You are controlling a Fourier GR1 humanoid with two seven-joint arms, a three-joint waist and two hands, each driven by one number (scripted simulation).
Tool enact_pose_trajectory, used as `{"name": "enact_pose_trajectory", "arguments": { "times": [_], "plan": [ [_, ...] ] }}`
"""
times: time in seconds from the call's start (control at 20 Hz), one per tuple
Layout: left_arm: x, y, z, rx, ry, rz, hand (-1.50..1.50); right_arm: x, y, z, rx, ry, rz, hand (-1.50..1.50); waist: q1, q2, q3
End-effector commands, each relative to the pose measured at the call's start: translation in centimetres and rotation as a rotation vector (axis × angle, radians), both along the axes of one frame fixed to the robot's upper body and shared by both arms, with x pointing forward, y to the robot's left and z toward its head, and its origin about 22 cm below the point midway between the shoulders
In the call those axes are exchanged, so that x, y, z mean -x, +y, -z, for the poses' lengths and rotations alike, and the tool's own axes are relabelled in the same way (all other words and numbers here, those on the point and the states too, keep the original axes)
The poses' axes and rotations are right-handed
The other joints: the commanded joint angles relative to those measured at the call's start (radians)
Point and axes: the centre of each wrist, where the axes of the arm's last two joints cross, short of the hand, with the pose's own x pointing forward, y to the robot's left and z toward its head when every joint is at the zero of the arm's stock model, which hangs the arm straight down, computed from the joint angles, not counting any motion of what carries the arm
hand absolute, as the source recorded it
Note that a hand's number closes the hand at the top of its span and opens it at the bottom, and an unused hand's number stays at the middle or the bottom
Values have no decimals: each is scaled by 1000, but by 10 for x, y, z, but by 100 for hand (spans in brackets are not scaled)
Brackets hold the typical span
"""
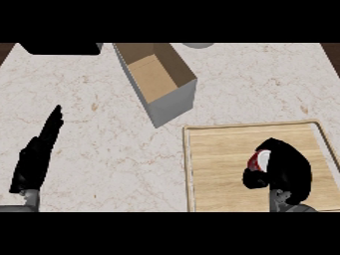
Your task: Pick the can from the tray and place it in the cardboard box
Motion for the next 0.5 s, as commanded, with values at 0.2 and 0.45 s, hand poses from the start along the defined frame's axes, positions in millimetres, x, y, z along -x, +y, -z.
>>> {"name": "enact_pose_trajectory", "arguments": {
  "times": [0.2,0.45],
  "plan": [
    [4,-9,11,1,3,14,0,-68,-22,-9,174,-17,-426,150,19,6,2],
    [-2,-5,4,-7,9,5,0,-90,-10,-32,245,-111,-459,150,-6,-1,1]
  ]
}}
